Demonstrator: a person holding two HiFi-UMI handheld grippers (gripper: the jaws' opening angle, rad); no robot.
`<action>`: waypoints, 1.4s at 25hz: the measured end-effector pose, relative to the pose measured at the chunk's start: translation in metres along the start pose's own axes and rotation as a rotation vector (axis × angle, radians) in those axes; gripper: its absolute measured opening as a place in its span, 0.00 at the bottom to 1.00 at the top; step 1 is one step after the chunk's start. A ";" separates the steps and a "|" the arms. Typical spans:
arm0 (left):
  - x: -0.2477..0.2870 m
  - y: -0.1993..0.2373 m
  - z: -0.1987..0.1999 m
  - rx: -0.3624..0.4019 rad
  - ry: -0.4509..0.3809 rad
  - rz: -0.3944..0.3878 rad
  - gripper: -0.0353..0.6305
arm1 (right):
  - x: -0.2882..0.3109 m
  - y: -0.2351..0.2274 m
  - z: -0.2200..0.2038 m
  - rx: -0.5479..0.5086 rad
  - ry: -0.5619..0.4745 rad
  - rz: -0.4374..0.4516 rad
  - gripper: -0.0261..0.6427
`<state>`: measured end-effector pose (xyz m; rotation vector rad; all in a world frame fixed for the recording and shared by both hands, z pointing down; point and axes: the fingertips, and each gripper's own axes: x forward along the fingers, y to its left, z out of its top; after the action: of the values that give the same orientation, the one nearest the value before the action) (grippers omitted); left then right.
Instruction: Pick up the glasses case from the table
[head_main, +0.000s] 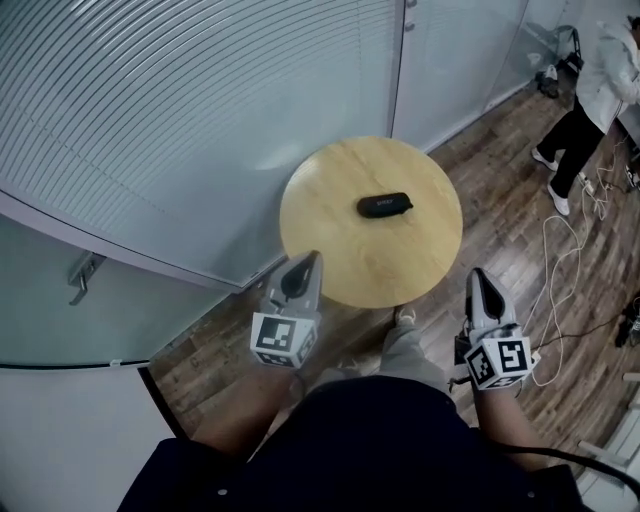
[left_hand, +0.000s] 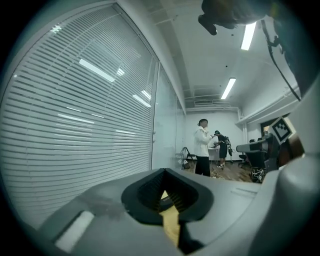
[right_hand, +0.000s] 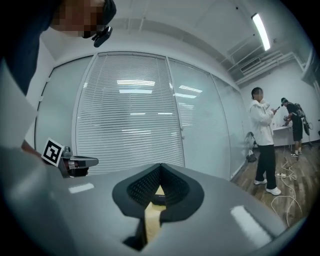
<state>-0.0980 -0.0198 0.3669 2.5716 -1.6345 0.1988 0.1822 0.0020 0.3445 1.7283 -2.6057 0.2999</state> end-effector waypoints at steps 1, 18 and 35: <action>0.009 -0.001 0.002 0.004 0.004 0.011 0.06 | 0.012 -0.007 0.000 0.005 0.016 0.026 0.05; 0.152 -0.006 0.030 -0.005 0.028 0.275 0.06 | 0.177 -0.083 0.010 -0.045 0.135 0.469 0.05; 0.188 0.063 -0.002 -0.028 0.083 0.202 0.06 | 0.264 -0.027 -0.024 -0.063 0.205 0.489 0.05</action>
<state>-0.0766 -0.2141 0.3984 2.3432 -1.8501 0.2897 0.1000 -0.2451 0.4003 0.9591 -2.8025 0.3653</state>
